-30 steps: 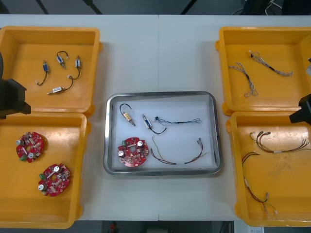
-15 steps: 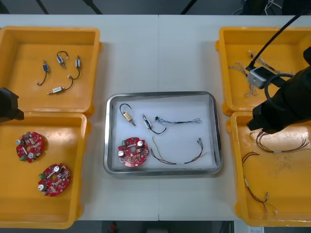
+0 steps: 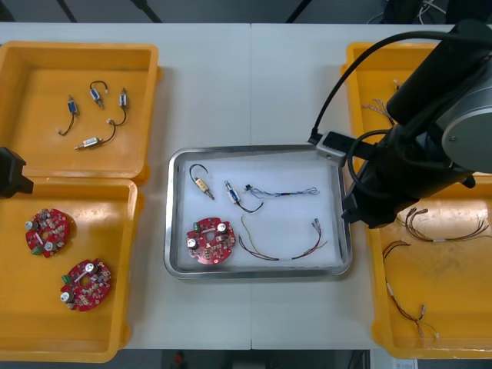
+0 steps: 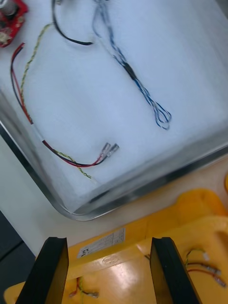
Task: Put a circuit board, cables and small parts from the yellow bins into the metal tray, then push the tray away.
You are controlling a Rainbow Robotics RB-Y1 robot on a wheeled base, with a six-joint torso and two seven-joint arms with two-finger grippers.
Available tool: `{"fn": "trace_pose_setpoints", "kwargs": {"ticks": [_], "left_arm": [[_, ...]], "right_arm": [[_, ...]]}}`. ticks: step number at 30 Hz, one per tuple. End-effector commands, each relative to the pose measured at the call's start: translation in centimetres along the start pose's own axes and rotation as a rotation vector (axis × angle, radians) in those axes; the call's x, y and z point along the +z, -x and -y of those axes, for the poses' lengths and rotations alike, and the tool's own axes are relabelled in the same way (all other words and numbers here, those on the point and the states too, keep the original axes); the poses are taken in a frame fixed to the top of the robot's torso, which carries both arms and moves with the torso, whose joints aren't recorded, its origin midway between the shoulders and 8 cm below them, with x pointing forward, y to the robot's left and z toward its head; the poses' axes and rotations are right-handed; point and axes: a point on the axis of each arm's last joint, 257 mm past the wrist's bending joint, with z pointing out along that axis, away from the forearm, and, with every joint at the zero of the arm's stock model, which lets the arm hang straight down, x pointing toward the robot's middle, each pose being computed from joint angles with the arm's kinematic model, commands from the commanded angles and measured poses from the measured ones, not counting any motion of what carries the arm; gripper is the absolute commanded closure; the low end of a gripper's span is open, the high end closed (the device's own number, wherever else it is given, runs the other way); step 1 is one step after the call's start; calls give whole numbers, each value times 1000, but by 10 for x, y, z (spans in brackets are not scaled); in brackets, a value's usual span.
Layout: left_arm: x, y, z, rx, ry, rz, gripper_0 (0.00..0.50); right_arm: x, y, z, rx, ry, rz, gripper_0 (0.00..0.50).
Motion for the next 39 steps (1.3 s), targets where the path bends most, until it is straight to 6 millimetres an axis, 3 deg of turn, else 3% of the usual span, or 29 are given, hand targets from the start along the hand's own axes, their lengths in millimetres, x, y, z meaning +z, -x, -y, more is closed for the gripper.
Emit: {"fn": "trace_pose_setpoints", "kwargs": {"ticks": [1,9,16,23,39], "left_arm": [[-7,5,-16,-15,33,9,0],[1,-6,-17,-19,27,-15,0],[1,-11,-14,-20,14,-31,0],[1,-14,-14,-14,17,-35,0],[-1,-9,-16,-17,26,-22,0]], "right_arm": [[4,35,-20,-223,-6,22,0],[28,70,-65,-507,-1,2,0],[58,87,-97,-627,-36,-23,0],[90,91,-125,-709,-48,-25,0],[130,75,-161,-669,-21,-22,0]]}}
